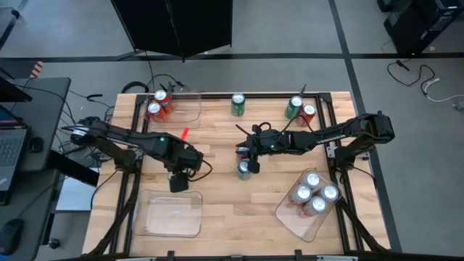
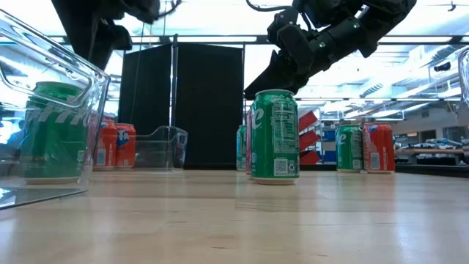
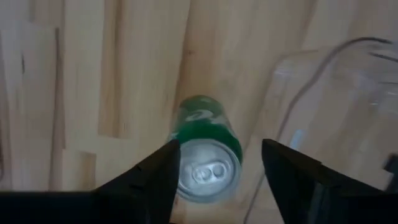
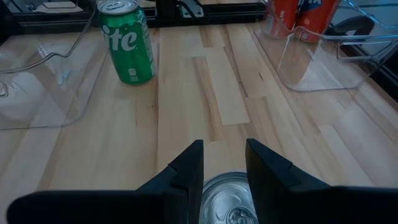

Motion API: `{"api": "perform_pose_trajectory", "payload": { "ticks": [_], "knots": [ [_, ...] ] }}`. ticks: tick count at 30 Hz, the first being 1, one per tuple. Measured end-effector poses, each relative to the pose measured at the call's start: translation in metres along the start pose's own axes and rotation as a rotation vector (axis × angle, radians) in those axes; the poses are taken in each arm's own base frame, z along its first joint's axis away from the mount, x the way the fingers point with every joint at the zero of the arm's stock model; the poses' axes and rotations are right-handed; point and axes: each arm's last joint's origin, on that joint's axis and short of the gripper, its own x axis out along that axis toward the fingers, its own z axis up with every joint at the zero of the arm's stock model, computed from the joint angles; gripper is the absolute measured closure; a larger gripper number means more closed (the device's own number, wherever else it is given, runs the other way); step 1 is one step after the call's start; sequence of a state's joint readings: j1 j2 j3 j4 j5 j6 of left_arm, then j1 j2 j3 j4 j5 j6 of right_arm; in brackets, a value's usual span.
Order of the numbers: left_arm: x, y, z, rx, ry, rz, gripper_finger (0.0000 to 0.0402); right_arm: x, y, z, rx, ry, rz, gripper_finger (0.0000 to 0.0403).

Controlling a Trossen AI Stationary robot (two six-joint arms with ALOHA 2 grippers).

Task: Sort soda cans
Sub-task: Put the green soda can into the bottom left transparent bin

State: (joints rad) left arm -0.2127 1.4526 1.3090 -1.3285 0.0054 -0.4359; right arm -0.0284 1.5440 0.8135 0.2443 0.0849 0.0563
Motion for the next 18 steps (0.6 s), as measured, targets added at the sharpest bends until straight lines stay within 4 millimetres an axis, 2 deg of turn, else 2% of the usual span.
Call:
{"api": "perform_pose_trajectory", "payload": {
  "ticks": [4,9,18],
  "knots": [
    [0.010,-0.002,0.006,-0.079,0.033,0.050,0.0121,0.000,0.000,0.000,0.000,0.000,0.000,0.0297],
    [0.017,-0.002,0.004,-0.124,0.137,0.029,0.0083,0.000,0.000,0.000,-0.004,0.000,0.000,0.0297],
    [0.019,-0.001,0.001,-0.129,0.168,0.052,0.0066,0.000,0.000,0.000,-0.004,0.000,0.000,0.0297]
  ]
}}
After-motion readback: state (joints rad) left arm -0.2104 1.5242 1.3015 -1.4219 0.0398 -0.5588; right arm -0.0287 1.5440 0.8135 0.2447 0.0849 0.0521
